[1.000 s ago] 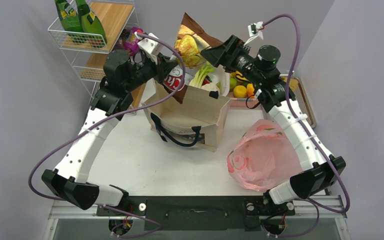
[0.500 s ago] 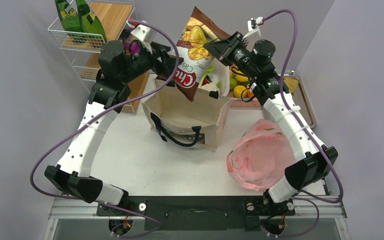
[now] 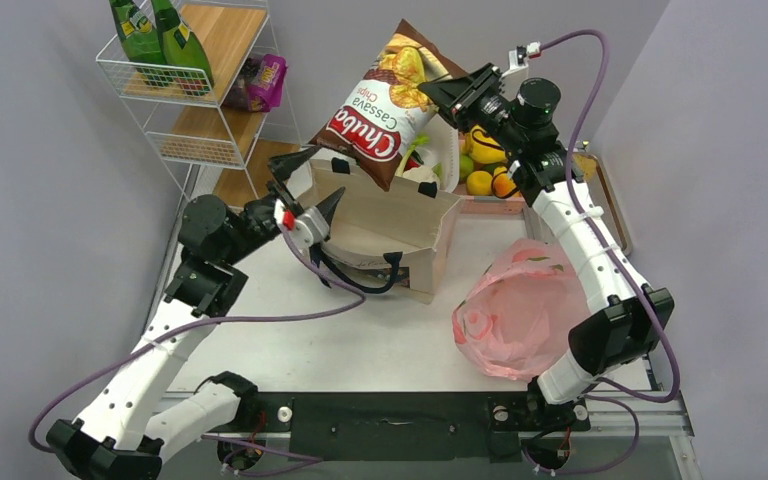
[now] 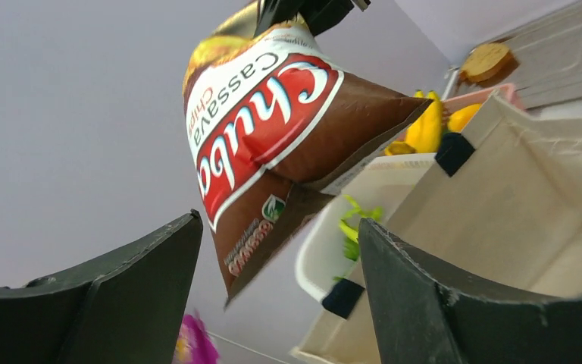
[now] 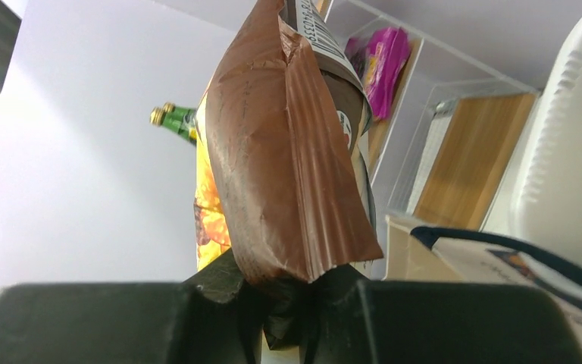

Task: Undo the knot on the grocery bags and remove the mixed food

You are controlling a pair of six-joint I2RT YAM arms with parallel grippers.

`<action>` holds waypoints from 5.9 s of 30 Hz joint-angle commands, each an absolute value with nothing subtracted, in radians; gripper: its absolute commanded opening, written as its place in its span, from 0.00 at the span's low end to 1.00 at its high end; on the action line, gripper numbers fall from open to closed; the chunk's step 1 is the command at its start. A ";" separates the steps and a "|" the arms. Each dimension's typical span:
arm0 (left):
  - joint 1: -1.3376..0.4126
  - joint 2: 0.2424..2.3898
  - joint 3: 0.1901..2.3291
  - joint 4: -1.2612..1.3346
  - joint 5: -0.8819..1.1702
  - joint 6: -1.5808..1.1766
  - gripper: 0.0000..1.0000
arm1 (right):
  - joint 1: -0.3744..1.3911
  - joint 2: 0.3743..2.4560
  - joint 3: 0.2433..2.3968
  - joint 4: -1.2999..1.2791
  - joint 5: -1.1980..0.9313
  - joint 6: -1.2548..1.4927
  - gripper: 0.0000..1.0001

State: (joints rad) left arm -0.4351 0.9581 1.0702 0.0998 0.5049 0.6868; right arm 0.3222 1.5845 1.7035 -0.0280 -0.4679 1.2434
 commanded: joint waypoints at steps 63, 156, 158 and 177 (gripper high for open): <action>-0.742 1.002 0.933 0.291 0.415 1.582 0.00 | 0.241 1.599 1.563 -0.066 -0.841 1.318 0.75; -0.244 1.643 1.358 0.471 -0.276 1.312 0.00 | 0.088 1.590 1.579 -0.114 -0.770 1.241 0.91; -0.222 1.647 1.371 0.442 -0.250 1.276 0.00 | 0.089 1.589 1.579 -0.114 -0.771 1.240 0.91; -0.137 1.576 1.244 0.289 -0.090 1.230 0.00 | 0.087 1.595 1.580 -0.125 -0.768 1.233 0.91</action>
State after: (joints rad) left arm -0.1619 1.6207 1.2762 0.3447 -0.1101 1.2648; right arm 0.0921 1.6276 1.5688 -0.1654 -0.7662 1.2407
